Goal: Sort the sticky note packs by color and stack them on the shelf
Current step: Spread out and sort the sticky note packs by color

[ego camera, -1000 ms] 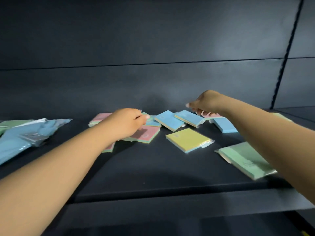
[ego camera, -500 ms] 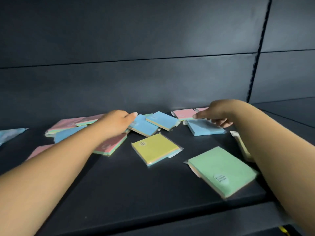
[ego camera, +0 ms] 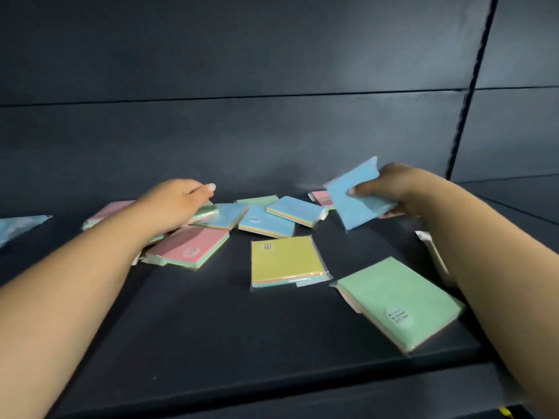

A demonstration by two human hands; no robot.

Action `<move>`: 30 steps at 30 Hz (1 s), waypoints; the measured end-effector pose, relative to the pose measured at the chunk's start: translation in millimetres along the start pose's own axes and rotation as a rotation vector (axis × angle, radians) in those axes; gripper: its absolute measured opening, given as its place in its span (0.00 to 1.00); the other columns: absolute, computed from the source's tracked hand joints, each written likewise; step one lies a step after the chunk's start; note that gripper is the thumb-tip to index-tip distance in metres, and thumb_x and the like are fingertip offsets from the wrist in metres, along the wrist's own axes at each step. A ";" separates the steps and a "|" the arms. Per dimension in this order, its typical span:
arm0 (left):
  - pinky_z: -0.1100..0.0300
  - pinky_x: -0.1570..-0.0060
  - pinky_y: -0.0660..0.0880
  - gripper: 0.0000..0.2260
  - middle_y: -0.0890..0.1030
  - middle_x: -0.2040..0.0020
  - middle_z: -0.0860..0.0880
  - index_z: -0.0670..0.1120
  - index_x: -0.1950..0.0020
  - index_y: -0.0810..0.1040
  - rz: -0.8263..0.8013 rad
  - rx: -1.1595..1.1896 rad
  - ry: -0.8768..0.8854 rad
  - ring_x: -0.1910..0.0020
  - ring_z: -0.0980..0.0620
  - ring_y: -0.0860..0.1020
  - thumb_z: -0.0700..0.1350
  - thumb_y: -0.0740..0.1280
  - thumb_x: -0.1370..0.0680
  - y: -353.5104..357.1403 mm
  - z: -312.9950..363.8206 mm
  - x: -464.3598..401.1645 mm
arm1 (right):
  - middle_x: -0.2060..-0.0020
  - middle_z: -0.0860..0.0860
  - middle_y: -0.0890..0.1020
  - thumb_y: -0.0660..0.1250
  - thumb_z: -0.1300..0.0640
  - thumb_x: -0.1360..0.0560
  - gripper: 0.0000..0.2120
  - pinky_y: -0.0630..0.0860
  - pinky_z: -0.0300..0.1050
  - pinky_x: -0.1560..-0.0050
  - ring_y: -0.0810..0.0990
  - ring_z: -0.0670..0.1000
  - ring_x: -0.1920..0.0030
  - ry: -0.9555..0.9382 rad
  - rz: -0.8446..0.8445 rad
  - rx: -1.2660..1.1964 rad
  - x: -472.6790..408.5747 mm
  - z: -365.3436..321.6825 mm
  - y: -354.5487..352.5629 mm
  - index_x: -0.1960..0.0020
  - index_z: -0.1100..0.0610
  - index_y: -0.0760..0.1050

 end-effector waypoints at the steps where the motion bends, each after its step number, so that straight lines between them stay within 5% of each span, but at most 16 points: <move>1: 0.59 0.49 0.65 0.19 0.79 0.40 0.45 0.43 0.45 0.79 -0.028 -0.021 -0.030 0.42 0.46 0.74 0.53 0.55 0.19 -1.8 -6.4 0.8 | 0.54 0.57 0.78 0.69 0.60 0.26 0.14 0.75 0.44 0.63 0.77 0.53 0.59 -0.054 0.042 -0.078 -0.6 -5.4 -1.0 0.42 0.60 0.72; 4: 0.61 0.52 0.64 0.21 0.80 0.41 0.47 0.47 0.57 0.84 -0.134 -0.071 -0.090 0.44 0.48 0.75 0.55 0.55 0.20 -3.1 -14.6 4.3 | 0.56 0.55 0.80 0.68 0.59 0.26 0.13 0.76 0.41 0.70 0.79 0.51 0.62 -0.165 0.092 -0.224 4.2 -17.8 2.6 0.42 0.60 0.73; 7: 0.59 0.53 0.69 0.28 0.84 0.60 0.46 0.48 0.76 0.80 -0.190 -0.046 -0.110 0.58 0.48 0.78 0.57 0.57 0.21 -6.6 -17.1 4.9 | 0.62 0.50 0.80 0.68 0.60 0.26 0.10 0.74 0.34 0.78 0.80 0.47 0.68 -0.255 0.115 -0.316 11.4 -29.1 2.1 0.45 0.59 0.74; 11: 0.60 0.52 0.72 0.18 0.81 0.62 0.52 0.48 0.65 0.79 -0.171 0.091 -0.055 0.61 0.54 0.79 0.55 0.59 0.22 1.9 -13.0 3.7 | 0.62 0.47 0.77 0.66 0.59 0.24 0.04 0.79 0.35 0.70 0.78 0.42 0.65 -0.303 0.302 -0.580 30.8 -42.2 -39.9 0.55 0.54 0.71; 16: 0.55 0.42 0.74 0.17 0.83 0.59 0.50 0.47 0.61 0.81 -0.197 0.064 0.048 0.55 0.52 0.81 0.56 0.60 0.23 19.8 16.6 10.5 | 0.58 0.49 0.78 0.67 0.59 0.25 0.08 0.79 0.40 0.73 0.79 0.45 0.58 -0.264 0.443 -0.794 47.9 -29.7 -90.5 0.48 0.55 0.69; 20: 0.54 0.48 0.72 0.23 0.82 0.53 0.44 0.42 0.53 0.81 -0.098 -0.255 0.107 0.50 0.45 0.78 0.59 0.55 0.22 14.9 42.9 19.0 | 0.60 0.50 0.77 0.66 0.60 0.25 0.06 0.79 0.40 0.75 0.78 0.47 0.61 -0.209 0.371 -0.718 59.6 -11.6 -95.3 0.58 0.54 0.70; 25: 0.53 0.48 0.72 0.23 0.81 0.50 0.43 0.41 0.51 0.80 -0.028 -0.227 0.143 0.50 0.44 0.77 0.58 0.55 0.21 9.7 96.2 50.5 | 0.58 0.52 0.78 0.65 0.61 0.25 0.04 0.78 0.40 0.75 0.79 0.49 0.60 -0.220 0.256 -0.620 74.0 10.0 -101.9 0.54 0.55 0.70; 30: 0.55 0.47 0.73 0.19 0.83 0.52 0.49 0.48 0.54 0.82 -0.005 -0.093 0.147 0.51 0.48 0.78 0.58 0.56 0.22 25.6 147.1 89.3 | 0.59 0.51 0.79 0.64 0.61 0.24 0.04 0.79 0.49 0.58 0.80 0.50 0.59 -0.301 0.062 -0.543 77.0 1.4 -104.1 0.55 0.53 0.71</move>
Point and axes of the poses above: each hand's wrist, its own x-axis away from the middle knuckle, its own y-axis out of the palm, z = x × y, the point moved 5 cm from there along -x, towards the middle knuckle
